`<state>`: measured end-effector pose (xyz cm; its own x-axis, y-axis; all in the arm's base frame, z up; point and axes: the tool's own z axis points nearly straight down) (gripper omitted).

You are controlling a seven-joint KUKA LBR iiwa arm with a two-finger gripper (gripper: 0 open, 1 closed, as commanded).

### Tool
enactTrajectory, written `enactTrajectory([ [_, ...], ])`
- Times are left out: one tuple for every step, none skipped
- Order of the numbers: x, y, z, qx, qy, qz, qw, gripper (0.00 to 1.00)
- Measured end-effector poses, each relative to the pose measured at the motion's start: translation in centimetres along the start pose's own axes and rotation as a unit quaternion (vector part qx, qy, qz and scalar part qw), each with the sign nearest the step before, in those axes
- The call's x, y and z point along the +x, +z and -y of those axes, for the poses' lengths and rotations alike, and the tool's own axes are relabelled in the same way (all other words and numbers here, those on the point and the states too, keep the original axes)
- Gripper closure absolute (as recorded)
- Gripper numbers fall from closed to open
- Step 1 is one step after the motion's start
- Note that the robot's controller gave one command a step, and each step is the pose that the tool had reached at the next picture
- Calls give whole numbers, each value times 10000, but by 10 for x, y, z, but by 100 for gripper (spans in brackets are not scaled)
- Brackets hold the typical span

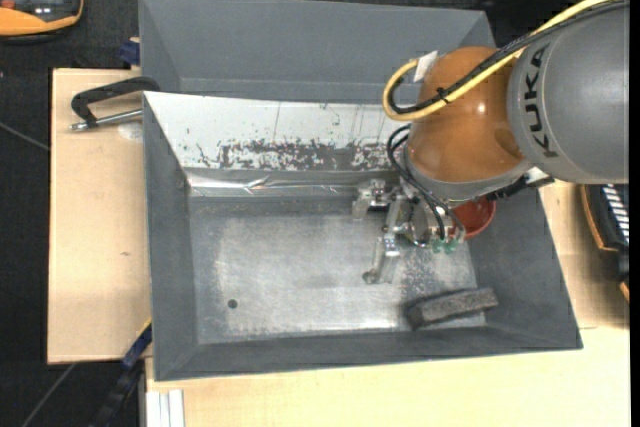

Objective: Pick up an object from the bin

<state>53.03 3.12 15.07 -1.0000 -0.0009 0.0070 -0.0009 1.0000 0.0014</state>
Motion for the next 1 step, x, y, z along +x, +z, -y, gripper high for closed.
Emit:
enactTrajectory([
  [-42, -38, 86, 24, -336, 61, 9994, 0],
])
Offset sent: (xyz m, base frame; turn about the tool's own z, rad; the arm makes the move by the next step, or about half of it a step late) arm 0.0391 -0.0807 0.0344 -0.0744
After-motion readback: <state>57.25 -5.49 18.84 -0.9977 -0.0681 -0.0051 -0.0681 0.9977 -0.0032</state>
